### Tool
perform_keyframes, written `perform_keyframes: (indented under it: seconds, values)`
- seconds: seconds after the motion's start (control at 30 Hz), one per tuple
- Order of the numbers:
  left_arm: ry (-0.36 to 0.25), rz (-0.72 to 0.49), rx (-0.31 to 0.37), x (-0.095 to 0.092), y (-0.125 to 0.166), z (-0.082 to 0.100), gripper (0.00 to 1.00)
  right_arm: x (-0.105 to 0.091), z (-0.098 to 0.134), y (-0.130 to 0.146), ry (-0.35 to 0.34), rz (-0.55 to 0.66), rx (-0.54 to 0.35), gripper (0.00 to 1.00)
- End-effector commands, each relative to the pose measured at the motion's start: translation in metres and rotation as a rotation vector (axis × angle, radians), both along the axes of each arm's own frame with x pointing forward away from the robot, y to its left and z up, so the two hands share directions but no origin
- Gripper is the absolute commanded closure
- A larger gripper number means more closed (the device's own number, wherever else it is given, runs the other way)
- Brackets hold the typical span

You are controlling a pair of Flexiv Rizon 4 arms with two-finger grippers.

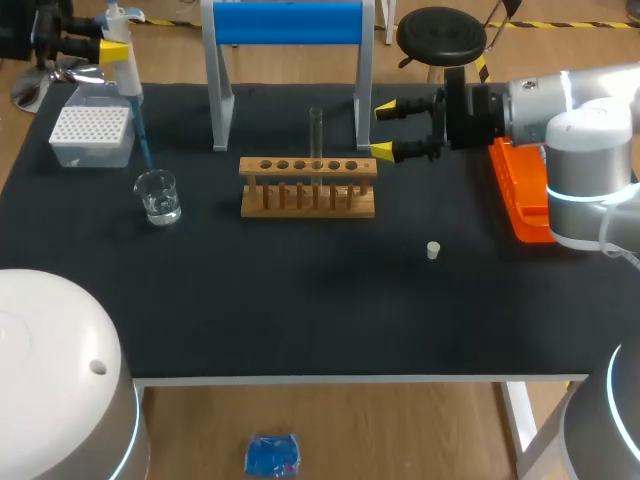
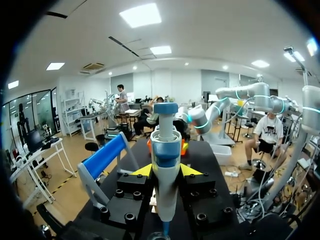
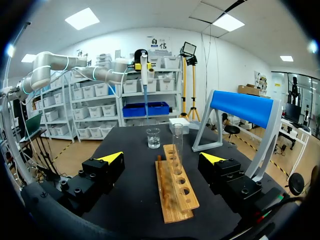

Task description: Invert the test tube, pick up the pipette, mount the tip to pipette, aspirate from beaker and dispense into the tube, eject the tip, return the pipette, and cap with the stopper.

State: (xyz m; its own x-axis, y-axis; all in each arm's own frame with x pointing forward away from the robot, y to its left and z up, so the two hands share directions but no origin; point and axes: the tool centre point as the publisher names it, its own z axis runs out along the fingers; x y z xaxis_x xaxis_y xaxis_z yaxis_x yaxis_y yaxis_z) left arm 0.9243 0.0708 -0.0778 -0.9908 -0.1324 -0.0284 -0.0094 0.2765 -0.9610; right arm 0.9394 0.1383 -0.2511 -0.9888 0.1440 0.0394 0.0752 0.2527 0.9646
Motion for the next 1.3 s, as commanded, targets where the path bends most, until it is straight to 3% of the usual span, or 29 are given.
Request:
perform_keyframes:
  seconds: [0.03, 0.4, 0.6, 0.97, 1.3]
  values:
    - [0.003, -0.005, 0.01, 0.0, -0.015, 0.015, 1.0, 0.0, 0.0, 0.0, -0.001, -0.001, -0.001, 0.0]
    - [0.02, -0.062, -0.017, -0.002, -0.062, 0.065, 1.0, 0.0, 0.0, 0.0, -0.001, -0.001, -0.001, 0.0]
    - [0.04, -0.091, -0.035, 0.001, -0.088, 0.083, 1.0, 0.0, 0.0, 0.0, -0.001, -0.001, -0.001, 0.0]
    - [0.044, -0.18, -0.047, 0.018, -0.151, 0.107, 1.0, 0.0, 0.0, 0.0, -0.001, -0.001, -0.001, 0.0]
    - [0.035, -0.235, -0.045, 0.037, -0.188, 0.114, 1.0, 0.0, 0.0, 0.0, -0.001, -0.001, -0.001, 0.0]
